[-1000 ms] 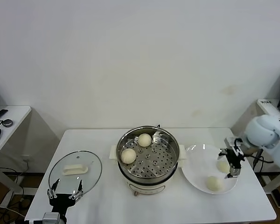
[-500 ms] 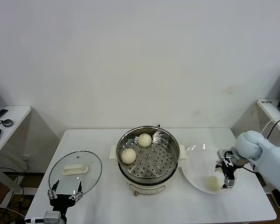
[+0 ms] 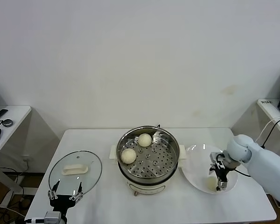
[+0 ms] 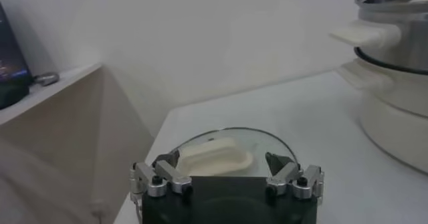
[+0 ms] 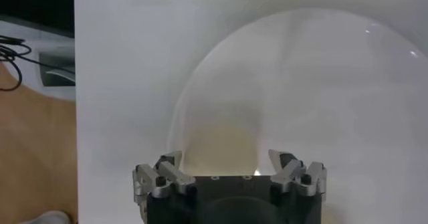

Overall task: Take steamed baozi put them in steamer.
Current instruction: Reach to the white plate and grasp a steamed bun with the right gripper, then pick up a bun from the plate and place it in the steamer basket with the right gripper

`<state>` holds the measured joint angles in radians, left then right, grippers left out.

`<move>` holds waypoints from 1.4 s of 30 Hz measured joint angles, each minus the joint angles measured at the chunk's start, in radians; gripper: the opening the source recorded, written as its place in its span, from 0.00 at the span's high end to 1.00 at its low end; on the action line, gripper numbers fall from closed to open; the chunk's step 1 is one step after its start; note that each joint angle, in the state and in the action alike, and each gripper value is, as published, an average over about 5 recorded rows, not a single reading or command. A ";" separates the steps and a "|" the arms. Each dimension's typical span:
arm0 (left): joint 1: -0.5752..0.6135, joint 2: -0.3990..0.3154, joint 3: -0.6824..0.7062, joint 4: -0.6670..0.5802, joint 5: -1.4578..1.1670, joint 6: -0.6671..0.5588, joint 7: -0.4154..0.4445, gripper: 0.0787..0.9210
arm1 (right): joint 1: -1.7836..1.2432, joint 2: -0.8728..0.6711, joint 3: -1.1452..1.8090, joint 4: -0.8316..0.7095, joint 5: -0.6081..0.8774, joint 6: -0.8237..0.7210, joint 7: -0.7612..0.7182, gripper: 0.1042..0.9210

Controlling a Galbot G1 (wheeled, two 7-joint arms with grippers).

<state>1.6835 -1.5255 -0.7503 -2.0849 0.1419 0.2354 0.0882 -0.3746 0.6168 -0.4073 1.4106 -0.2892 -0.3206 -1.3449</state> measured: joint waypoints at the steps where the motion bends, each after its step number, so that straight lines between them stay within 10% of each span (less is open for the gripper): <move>1: 0.000 0.000 0.000 0.000 0.000 0.000 0.000 0.12 | 0.000 0.001 0.000 -0.001 -0.001 0.000 -0.001 0.12; 16: -0.005 -0.002 0.002 0.007 0.002 0.001 0.001 0.12 | -0.004 0.007 0.013 -0.023 -0.012 0.002 -0.010 0.46; 42: -0.018 -0.035 0.012 -0.013 0.020 -0.015 -0.020 0.12 | 0.650 0.097 -0.339 -0.022 0.293 0.024 -0.062 0.49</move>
<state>1.6653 -1.5603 -0.7385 -2.0976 0.1616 0.2209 0.0681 0.2758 0.7138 -0.7460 1.3890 0.0042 -0.2963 -1.4065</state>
